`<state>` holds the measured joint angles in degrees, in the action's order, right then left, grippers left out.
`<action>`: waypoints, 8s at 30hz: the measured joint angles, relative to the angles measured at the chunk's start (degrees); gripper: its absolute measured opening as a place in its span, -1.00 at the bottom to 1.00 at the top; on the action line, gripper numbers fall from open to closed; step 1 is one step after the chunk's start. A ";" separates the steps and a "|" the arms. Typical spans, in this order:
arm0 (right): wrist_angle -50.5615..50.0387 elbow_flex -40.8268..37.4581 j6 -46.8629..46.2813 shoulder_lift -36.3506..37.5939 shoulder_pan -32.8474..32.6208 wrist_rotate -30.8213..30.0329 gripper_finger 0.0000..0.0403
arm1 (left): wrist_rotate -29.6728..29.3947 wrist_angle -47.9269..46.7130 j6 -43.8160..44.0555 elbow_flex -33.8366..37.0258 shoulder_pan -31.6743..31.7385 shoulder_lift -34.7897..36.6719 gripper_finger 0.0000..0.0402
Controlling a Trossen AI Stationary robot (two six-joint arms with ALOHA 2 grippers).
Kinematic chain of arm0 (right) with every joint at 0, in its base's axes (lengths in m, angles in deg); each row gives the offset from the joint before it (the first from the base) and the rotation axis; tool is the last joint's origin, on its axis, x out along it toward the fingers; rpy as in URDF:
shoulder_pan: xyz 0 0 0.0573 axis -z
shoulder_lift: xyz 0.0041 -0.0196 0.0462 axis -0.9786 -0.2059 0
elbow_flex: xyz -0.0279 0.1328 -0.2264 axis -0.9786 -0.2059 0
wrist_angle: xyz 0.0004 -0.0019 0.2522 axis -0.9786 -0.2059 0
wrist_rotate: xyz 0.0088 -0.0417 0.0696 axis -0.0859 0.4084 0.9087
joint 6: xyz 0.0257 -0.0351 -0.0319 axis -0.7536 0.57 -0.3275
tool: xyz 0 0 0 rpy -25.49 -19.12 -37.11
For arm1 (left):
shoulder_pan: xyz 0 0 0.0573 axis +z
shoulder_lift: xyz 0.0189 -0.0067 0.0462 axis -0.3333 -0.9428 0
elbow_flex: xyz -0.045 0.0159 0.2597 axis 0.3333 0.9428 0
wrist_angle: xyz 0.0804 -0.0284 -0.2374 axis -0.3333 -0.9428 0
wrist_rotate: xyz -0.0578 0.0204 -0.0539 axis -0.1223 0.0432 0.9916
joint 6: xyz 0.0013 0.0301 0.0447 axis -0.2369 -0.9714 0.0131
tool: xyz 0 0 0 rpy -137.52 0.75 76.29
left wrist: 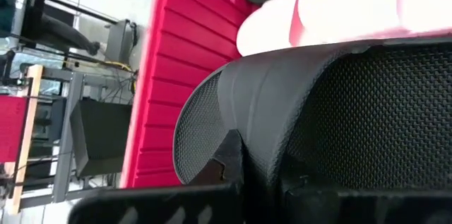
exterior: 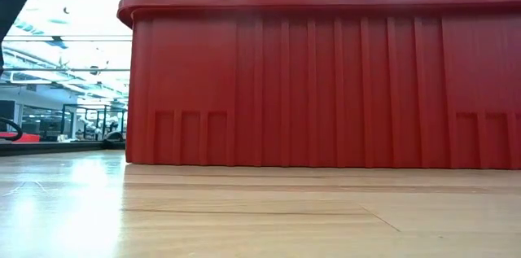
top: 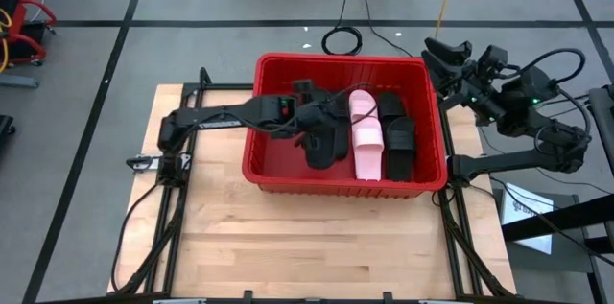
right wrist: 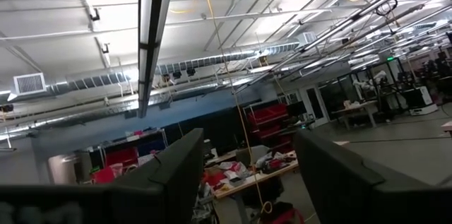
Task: Pick and place slides into bin
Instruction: Put the black slipper into the red bin, then return to Home Position
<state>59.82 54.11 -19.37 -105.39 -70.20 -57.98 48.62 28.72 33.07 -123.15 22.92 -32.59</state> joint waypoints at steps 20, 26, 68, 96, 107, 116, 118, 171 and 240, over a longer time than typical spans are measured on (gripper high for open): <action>-0.40 -0.04 -0.01 -0.26 0.02 0.00 0.05 | -0.26 9.67 -1.13 0.02 1.10 -10.75 -0.96; -0.60 -0.04 -0.02 -0.26 0.02 0.00 0.05 | 2.33 10.46 -1.08 0.02 1.76 -13.73 -0.96; -3.41 -0.04 -3.04 -0.24 0.02 0.02 0.05 | 10.33 15.78 -3.77 0.02 2.81 -21.75 -0.87; -3.39 -0.04 -2.92 -0.24 0.02 0.02 0.05 | 15.98 16.85 -2.40 0.07 1.89 -21.83 -0.07; -3.41 -0.04 -2.97 -0.91 0.02 0.02 0.05 | 16.10 17.75 -1.47 0.13 1.65 -20.72 -0.07; -3.41 -0.04 -2.97 -1.24 0.02 0.02 0.05 | 17.71 16.35 -0.22 0.13 1.54 -20.59 -0.07; -3.41 -0.04 -2.97 -1.24 0.01 0.02 0.05 | 18.00 16.17 -0.44 0.13 1.31 -20.59 -0.07; -2.91 -0.04 -6.69 -2.42 -0.13 0.82 0.05 | 25.16 13.83 8.47 0.07 -0.76 6.72 -0.07; 2.64 -0.05 1.99 5.97 -13.29 10.76 0.05 | 16.87 5.23 14.08 0.07 -9.62 32.50 -0.07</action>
<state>62.46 54.06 -17.38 -99.43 -83.48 -47.22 65.49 33.94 47.16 -123.08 13.30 -0.09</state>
